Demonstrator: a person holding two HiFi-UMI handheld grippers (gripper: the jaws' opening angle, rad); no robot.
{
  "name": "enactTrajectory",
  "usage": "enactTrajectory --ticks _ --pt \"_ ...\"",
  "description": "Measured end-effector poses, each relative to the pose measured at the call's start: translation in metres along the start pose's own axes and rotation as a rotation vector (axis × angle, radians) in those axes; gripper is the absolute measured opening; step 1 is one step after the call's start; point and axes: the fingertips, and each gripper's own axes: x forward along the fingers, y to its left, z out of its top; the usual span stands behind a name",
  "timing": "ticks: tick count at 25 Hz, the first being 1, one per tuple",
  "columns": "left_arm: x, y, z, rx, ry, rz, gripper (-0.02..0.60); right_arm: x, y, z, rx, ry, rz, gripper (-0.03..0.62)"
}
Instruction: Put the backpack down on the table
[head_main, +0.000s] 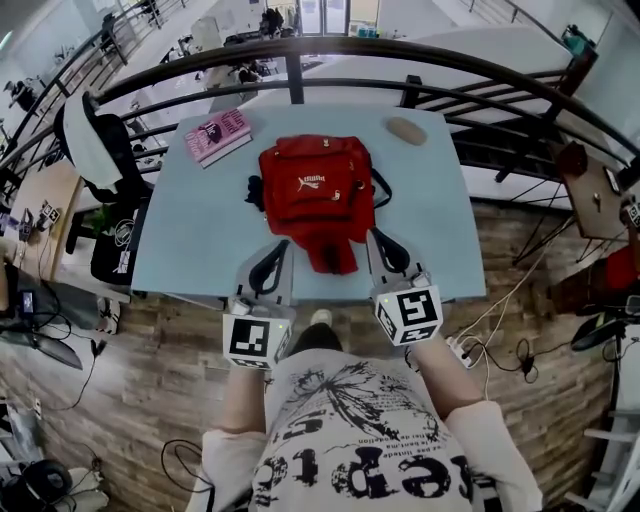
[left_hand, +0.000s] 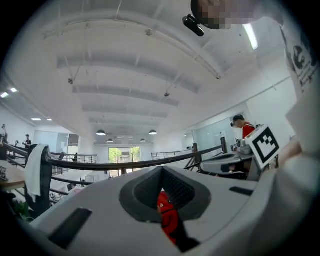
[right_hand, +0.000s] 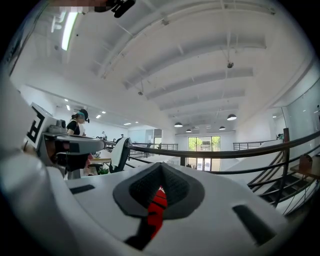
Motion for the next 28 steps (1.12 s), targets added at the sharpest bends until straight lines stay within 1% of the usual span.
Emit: enactTrajectory --ticks 7,12,16,24,28 --pt "0.001 -0.0037 0.0045 0.026 -0.02 -0.003 0.01 0.0005 0.0035 0.005 -0.024 -0.007 0.023 -0.009" --pt "0.0016 -0.0067 0.0018 0.021 0.023 -0.007 0.011 0.0025 0.0015 0.0042 -0.027 -0.004 0.02 -0.009" --pt "0.001 -0.0024 -0.0022 0.037 -0.029 0.015 0.011 0.0009 -0.0001 0.0005 -0.018 -0.001 0.017 -0.009" --pt "0.004 -0.0034 -0.004 0.029 -0.023 0.027 0.01 0.0005 -0.0038 -0.0031 -0.015 0.006 0.022 -0.009" --pt "0.0058 -0.0062 -0.0055 0.013 -0.005 0.025 0.011 0.0016 -0.0046 -0.0034 -0.024 0.007 0.028 -0.009"
